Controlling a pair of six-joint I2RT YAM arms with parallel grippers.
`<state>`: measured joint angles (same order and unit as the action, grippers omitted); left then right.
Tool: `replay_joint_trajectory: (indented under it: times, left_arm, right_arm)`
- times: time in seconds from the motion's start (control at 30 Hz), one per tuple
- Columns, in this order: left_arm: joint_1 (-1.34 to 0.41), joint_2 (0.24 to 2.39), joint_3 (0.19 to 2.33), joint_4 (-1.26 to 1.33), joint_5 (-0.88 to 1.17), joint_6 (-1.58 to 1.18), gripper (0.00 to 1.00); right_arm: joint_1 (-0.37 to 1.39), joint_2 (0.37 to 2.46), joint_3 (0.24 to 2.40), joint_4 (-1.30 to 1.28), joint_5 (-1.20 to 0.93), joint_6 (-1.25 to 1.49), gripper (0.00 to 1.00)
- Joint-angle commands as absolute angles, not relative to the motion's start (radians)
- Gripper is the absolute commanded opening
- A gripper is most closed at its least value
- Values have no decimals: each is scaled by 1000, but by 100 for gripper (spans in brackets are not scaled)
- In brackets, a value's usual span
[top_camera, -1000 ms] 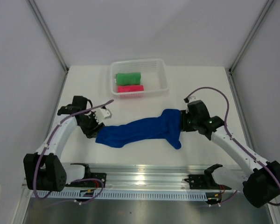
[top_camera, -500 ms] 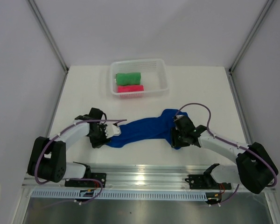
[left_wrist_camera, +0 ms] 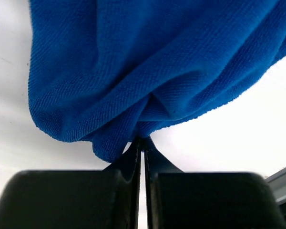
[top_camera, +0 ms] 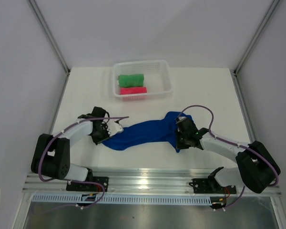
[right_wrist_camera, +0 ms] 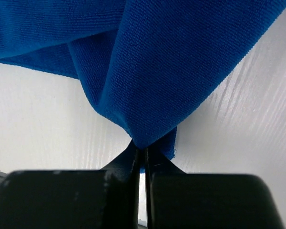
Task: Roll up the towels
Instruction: Flatten the towel
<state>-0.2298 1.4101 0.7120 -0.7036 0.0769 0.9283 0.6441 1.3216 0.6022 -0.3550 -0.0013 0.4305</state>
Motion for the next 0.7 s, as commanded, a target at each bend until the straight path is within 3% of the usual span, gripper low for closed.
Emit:
replay_joint_trajectory:
  times: [0.0, 0.17, 0.33, 0.43, 0.67]
  left_arm:
    - [-193, 1411, 768, -709, 164, 816, 1]
    - [-155, 1300, 932, -824, 196, 758, 1]
    - [-60, 1275, 1179, -922, 210, 703, 1]
    - [-31, 1275, 1287, -978, 227, 675, 1]
    - [-26, 1249, 1494, -1074, 253, 644, 1]
  right_arm:
    - [637, 1321, 592, -343, -32, 430, 0]
    - [552, 1194, 748, -518, -74, 382, 0]
    - [297, 959, 920, -672, -162, 279, 0]
    - [154, 920, 1012, -707, -253, 215, 0]
    - [9, 945, 1189, -775, -426, 176, 0]
